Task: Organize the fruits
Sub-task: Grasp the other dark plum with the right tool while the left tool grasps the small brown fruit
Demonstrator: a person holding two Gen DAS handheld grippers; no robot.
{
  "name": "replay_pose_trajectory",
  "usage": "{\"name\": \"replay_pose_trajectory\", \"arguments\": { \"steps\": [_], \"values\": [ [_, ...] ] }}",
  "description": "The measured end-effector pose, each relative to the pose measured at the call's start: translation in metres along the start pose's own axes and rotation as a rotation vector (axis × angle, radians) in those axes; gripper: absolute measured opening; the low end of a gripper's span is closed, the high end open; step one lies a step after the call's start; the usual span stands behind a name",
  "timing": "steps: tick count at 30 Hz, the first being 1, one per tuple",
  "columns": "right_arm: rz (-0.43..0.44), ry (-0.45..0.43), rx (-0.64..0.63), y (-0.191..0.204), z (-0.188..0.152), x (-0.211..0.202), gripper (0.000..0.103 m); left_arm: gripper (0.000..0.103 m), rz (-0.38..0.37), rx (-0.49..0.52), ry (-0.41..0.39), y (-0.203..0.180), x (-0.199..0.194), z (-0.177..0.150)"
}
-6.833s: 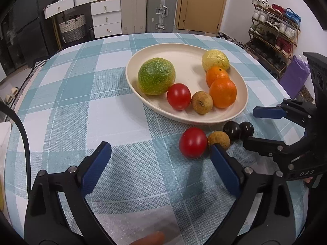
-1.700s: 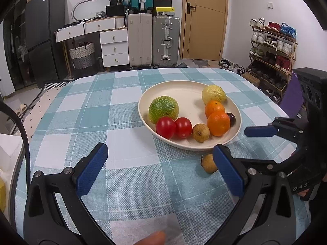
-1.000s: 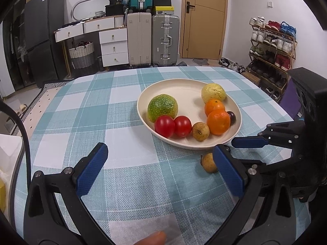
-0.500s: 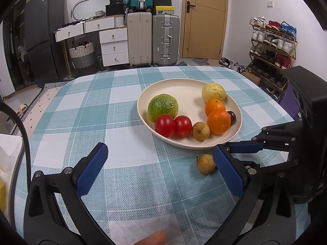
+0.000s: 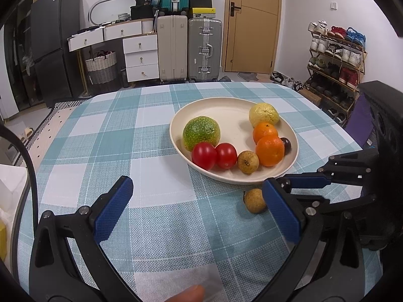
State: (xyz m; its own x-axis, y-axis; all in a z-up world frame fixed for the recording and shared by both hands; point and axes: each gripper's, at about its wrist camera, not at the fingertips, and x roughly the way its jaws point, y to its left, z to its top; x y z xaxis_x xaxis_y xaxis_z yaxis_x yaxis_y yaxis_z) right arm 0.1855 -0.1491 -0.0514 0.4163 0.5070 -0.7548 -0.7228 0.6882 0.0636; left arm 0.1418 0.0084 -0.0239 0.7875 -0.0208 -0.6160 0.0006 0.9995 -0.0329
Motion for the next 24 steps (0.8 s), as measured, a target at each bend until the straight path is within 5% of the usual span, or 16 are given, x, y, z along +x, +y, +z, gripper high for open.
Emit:
{"name": "replay_pose_trajectory", "arguments": {
  "steps": [14, 16, 18, 24],
  "values": [
    [0.004, -0.183, 0.091, -0.017, 0.006, -0.035, 0.026, 0.101, -0.076, 0.043, -0.017, -0.015, -0.011, 0.0],
    [0.004, -0.196, 0.106, -0.02, 0.007, -0.038, 0.026, 0.093, -0.104, 0.077, 0.001, -0.023, -0.009, -0.001],
    [-0.003, -0.209, 0.115, -0.023, 0.007, -0.042, 0.026, 0.072, -0.122, 0.106, 0.042, -0.032, -0.003, -0.003],
    [-0.007, -0.212, 0.121, -0.026, 0.007, -0.044, 0.026, 0.056, -0.163, 0.161, 0.125, -0.051, 0.011, -0.009]
  ]
}}
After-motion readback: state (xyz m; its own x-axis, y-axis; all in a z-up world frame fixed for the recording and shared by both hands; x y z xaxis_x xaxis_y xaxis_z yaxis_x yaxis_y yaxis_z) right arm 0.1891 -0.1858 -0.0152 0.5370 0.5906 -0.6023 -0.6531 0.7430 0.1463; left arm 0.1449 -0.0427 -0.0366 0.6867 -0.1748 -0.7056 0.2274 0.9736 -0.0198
